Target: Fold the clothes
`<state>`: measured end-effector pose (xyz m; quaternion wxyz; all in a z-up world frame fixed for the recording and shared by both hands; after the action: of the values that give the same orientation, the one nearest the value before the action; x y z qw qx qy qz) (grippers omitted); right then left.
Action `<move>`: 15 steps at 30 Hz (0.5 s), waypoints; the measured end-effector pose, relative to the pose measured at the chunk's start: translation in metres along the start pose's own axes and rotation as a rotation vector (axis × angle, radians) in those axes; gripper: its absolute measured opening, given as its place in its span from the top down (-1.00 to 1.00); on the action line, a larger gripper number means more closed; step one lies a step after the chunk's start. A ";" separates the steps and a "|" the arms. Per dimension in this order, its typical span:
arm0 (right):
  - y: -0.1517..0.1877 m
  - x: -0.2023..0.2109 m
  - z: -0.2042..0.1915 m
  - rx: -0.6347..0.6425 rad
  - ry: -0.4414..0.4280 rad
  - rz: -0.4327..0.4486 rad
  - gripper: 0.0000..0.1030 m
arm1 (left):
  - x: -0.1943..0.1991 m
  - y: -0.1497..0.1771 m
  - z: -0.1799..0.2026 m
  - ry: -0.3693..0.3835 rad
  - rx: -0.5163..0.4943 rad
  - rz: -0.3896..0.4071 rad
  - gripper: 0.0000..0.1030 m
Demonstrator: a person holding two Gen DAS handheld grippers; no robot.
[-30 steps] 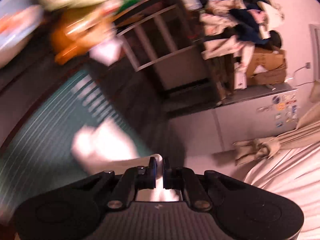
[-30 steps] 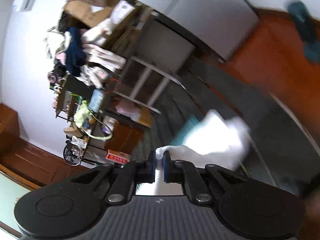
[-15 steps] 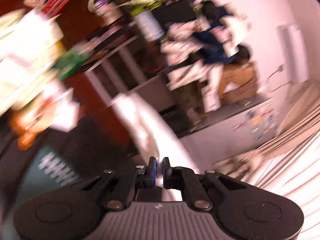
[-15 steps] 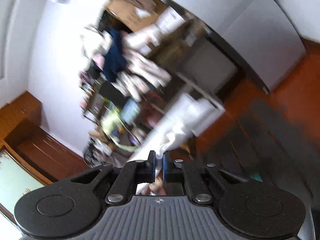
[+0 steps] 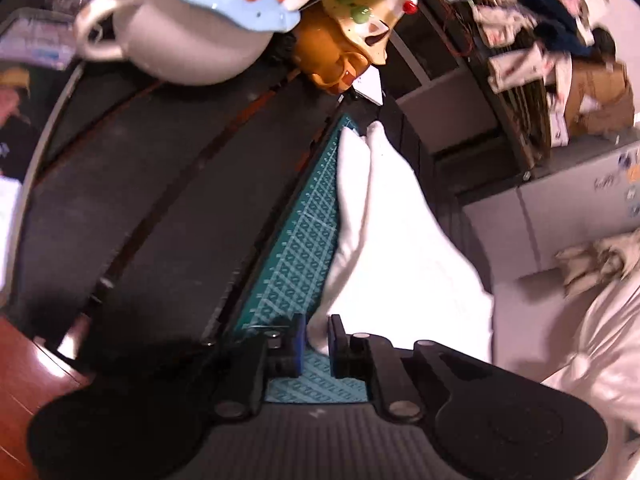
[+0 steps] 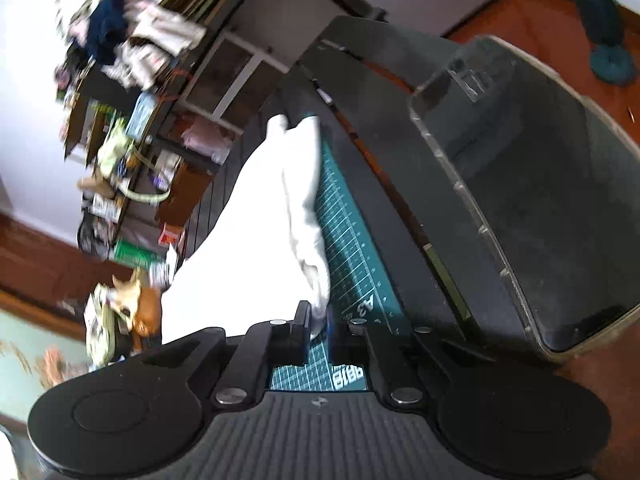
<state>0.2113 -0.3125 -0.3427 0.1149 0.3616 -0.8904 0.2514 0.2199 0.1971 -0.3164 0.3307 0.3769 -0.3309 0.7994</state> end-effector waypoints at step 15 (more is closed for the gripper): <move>-0.002 -0.033 -0.053 0.382 0.001 -0.044 0.58 | 0.010 0.015 0.053 0.083 -0.241 0.152 0.53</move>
<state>0.2375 -0.2660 -0.3101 0.0502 0.3959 -0.8184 0.4135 0.2236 0.1507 -0.2863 0.3255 0.2749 -0.4382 0.7915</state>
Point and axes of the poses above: each gripper's, at about its wrist camera, not at the fingertips, and x roughly against the way its jaws point, z to its right, y to its underside, the point moved 3 cm from there along -x, roughly the way its jaws point, and after that the axes turned 12 degrees about -y, right-handed, at the moved point
